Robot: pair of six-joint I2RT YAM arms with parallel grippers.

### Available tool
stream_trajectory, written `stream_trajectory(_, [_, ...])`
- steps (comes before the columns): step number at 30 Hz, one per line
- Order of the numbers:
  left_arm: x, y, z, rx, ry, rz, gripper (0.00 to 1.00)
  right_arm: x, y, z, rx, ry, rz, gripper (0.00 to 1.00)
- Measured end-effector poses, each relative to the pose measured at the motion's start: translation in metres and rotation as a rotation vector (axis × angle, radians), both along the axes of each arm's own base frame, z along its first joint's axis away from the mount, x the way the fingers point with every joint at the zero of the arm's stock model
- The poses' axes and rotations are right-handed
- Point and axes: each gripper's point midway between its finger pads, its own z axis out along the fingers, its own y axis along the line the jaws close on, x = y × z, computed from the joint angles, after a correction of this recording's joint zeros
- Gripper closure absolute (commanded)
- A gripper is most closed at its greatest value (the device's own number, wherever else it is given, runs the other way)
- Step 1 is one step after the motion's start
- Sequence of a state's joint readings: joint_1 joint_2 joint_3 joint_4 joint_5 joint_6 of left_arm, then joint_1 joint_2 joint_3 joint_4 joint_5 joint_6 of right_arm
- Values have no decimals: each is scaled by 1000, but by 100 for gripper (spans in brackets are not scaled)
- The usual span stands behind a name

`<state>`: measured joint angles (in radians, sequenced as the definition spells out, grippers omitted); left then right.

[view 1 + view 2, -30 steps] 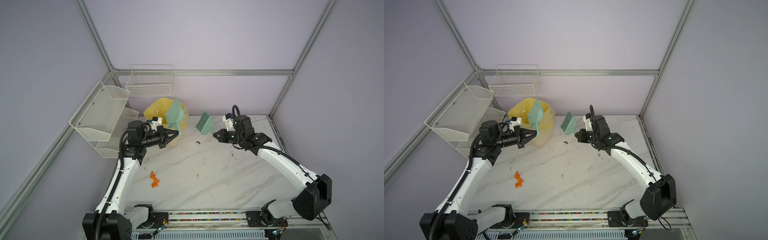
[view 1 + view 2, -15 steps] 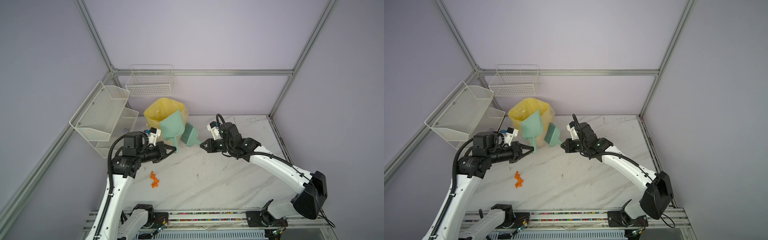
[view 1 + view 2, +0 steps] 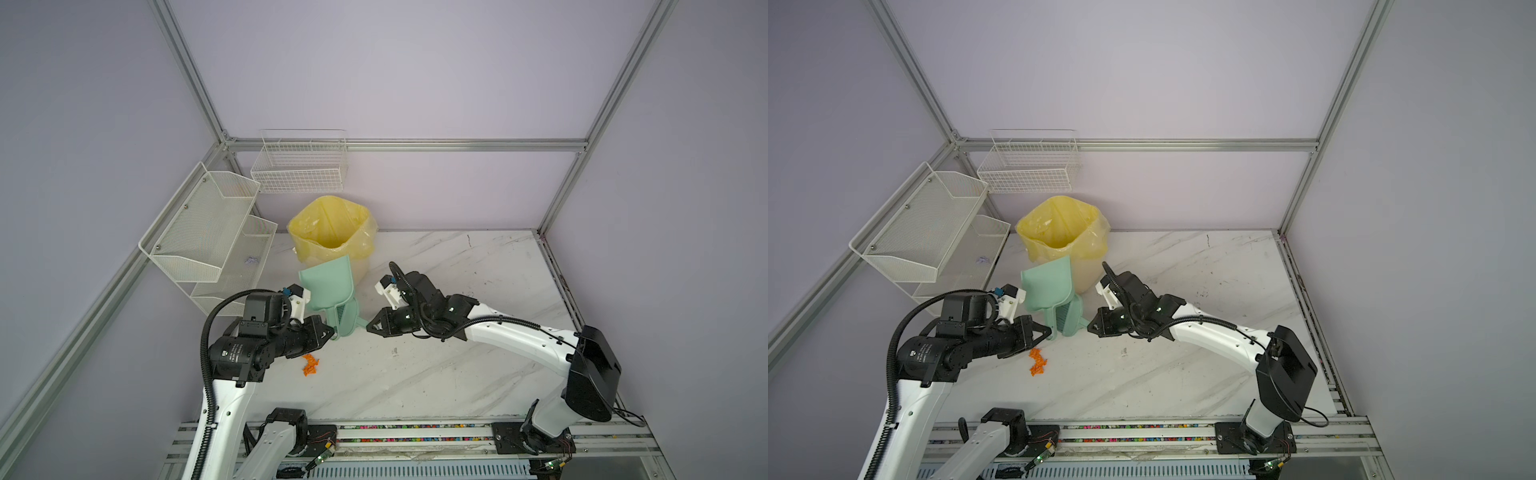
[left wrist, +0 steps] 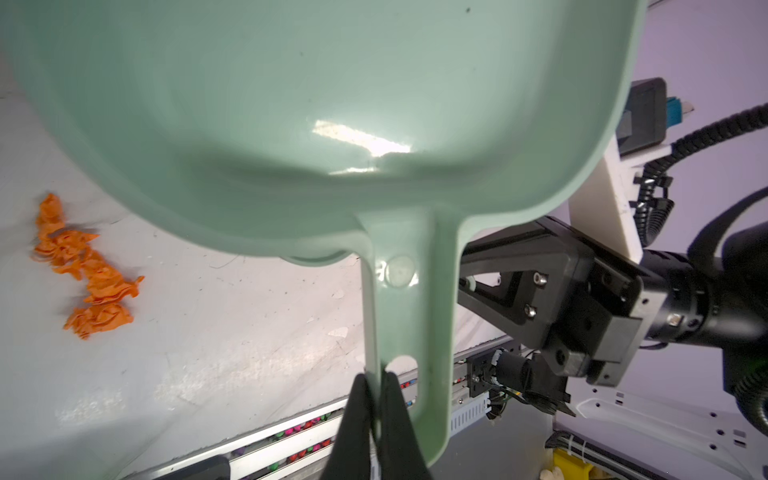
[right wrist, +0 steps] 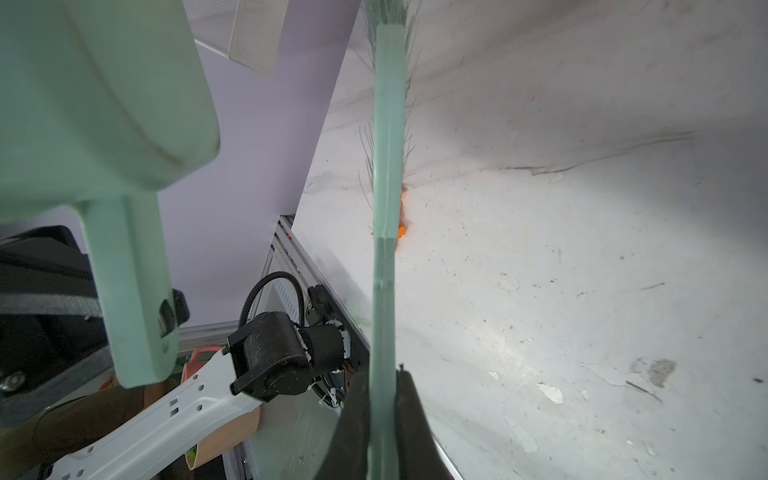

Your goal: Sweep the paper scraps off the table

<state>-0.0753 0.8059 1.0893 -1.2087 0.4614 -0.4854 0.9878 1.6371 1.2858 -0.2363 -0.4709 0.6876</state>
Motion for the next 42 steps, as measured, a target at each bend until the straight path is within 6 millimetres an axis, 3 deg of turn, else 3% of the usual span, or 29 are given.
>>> stream_trajectory(5, [0,16,-18,93,66,48,100,-24,29,-14,6,71,64,100])
stream_trajectory(14, [8,31,-33,179,124,97,100,-47,86,-16,85,156,143,100])
stream_trajectory(23, [15,40,-42,233,159,125,100,-66,133,-64,40,260,189,100])
stream_trajectory(33, [19,39,-48,245,181,100,100,-61,131,-93,-14,328,142,100])
stream_trajectory(38, [20,39,-51,256,184,82,100,-51,114,-112,-50,361,100,100])
stream_trajectory(42, [21,39,-51,260,183,74,100,-39,101,-109,-49,368,73,100])
